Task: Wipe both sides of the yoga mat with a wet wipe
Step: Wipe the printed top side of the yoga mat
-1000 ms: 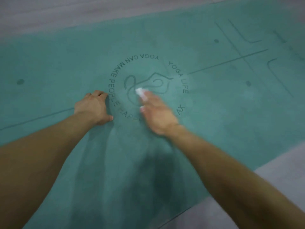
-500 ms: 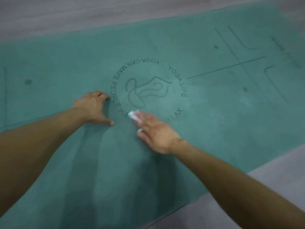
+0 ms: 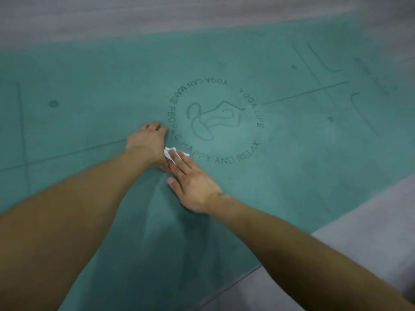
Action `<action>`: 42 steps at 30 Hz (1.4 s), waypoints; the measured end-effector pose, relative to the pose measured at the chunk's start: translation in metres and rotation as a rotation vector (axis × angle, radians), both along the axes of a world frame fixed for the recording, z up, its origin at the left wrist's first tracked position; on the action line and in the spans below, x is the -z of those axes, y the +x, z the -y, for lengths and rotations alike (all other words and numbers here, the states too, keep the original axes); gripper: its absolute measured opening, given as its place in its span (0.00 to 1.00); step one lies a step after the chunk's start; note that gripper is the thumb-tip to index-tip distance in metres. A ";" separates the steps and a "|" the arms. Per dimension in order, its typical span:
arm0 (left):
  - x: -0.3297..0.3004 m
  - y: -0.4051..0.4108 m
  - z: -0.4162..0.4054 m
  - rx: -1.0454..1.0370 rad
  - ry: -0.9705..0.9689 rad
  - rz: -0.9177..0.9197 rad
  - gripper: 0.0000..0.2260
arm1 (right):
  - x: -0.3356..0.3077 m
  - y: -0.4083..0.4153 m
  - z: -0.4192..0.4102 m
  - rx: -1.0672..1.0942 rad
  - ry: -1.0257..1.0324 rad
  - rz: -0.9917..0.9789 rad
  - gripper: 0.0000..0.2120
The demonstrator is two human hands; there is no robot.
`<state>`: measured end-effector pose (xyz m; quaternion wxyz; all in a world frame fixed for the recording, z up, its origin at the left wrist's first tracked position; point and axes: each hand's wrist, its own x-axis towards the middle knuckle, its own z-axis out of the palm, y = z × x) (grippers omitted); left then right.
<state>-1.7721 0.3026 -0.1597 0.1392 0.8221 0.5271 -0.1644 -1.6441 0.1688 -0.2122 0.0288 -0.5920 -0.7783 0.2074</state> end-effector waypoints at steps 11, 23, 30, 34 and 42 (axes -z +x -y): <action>-0.004 0.009 0.001 0.046 -0.029 -0.088 0.58 | -0.038 0.159 0.001 0.326 -0.227 0.304 0.33; 0.001 0.003 -0.008 0.171 0.035 -0.154 0.63 | 0.008 0.081 0.019 0.070 0.091 0.080 0.30; 0.001 0.006 -0.009 0.199 0.051 -0.187 0.63 | -0.012 0.175 0.029 0.781 -0.031 0.151 0.40; -0.002 0.005 -0.010 0.218 0.068 -0.193 0.64 | 0.000 0.032 0.061 0.066 0.023 -0.075 0.39; -0.008 -0.004 0.036 0.266 0.132 -0.094 0.37 | -0.005 0.200 0.036 0.836 -0.059 0.153 0.36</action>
